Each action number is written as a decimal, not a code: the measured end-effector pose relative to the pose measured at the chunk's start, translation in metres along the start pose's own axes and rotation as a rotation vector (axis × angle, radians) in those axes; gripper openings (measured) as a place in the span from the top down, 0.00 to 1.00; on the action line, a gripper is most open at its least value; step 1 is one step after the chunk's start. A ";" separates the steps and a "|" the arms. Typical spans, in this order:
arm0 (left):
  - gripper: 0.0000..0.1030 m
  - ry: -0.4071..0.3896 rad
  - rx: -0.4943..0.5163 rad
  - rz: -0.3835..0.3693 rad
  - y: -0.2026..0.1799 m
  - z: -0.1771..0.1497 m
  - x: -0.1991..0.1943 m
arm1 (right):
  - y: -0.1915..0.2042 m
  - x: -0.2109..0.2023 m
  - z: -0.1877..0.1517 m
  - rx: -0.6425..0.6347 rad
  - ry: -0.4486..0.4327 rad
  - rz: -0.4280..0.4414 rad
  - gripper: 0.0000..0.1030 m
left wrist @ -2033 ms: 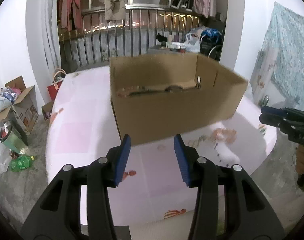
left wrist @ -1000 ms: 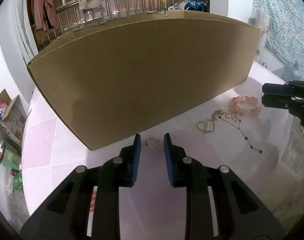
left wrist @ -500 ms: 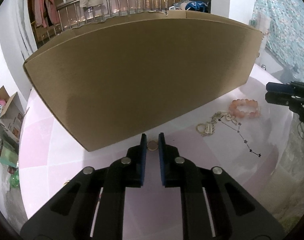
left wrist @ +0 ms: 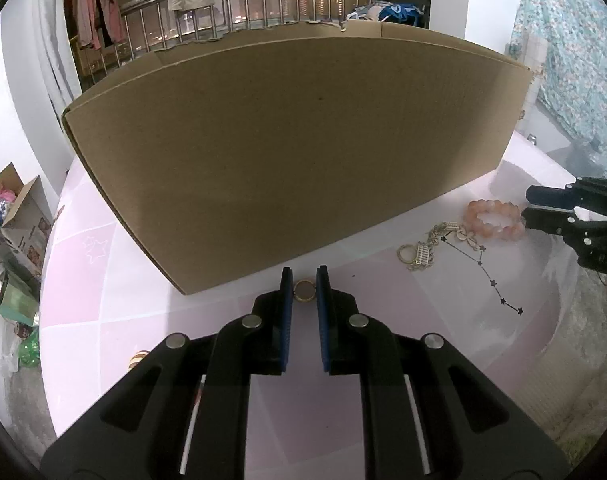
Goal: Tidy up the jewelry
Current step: 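Grasp the small ring with the left tool, then grasp the butterfly charm with the right tool while the left tool holds the ring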
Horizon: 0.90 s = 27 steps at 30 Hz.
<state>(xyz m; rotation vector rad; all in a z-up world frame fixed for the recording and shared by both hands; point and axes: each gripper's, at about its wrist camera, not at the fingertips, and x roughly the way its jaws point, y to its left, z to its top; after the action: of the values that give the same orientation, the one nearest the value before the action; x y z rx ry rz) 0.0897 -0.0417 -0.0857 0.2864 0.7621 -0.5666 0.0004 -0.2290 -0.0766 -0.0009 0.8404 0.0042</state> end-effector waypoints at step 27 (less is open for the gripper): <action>0.90 -0.004 -0.007 0.001 -0.001 0.000 0.001 | -0.005 0.014 0.018 0.097 0.049 0.019 0.87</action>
<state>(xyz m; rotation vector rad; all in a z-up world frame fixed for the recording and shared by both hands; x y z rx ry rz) 0.0895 -0.0429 -0.0860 0.2790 0.7598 -0.5637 0.0225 -0.2339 -0.0750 0.0986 0.8891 -0.0186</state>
